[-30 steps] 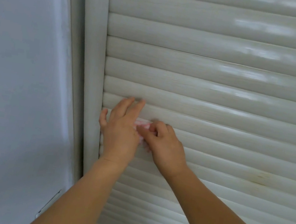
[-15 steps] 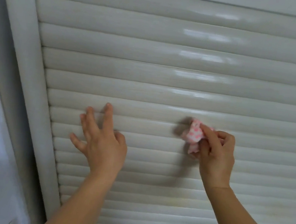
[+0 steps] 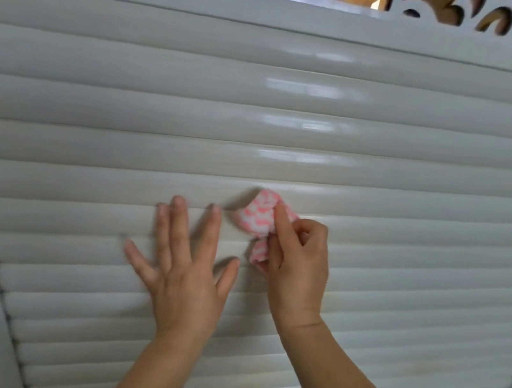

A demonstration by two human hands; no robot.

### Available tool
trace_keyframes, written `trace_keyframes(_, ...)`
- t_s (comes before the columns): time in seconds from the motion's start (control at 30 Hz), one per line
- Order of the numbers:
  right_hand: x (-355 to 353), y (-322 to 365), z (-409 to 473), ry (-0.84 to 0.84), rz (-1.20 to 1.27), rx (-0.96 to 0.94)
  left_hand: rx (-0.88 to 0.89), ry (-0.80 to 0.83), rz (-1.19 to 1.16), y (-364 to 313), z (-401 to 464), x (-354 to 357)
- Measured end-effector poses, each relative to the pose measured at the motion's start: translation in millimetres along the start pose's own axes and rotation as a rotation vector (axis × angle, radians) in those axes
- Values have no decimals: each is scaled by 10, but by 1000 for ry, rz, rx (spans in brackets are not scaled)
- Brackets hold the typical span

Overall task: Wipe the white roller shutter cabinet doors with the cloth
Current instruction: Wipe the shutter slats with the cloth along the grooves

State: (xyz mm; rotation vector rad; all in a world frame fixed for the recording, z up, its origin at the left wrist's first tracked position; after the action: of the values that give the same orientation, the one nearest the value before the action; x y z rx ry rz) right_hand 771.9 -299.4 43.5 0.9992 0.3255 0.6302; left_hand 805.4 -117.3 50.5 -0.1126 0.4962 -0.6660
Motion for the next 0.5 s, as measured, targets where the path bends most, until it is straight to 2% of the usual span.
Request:
trace_keyframes(0.1,-55,18,130,86,-40,12,89,-1,-31,-354,120,84)
trace_keyframes(0.23,-596,365,461,-71,-47,-91,77,-15,-32,-440,135,167)
trace_keyframes(0.33,-886,446,636,-204,125,-21,85,-10,-28,-487,140,198)
trace_keyframes(0.43,-891,458,627,-232,163,8,66,3,-27,-523,151,208)
trace_keyframes(0.5,-858,538,594,-208,86,-25,65,10,-12,-531,168,198)
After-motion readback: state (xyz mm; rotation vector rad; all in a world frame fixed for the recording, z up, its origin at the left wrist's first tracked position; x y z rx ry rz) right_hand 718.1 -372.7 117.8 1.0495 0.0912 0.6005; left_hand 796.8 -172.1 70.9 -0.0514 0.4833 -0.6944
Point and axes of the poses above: each hand's wrist, its own z-axis towards the middle knuckle, its own x-axis out of the palm, y = z × x, the point moved 10 cm from there along z, towards the middle knuckle, and after that the axes turned 4 degrees about -z, right-handed, at the moved point
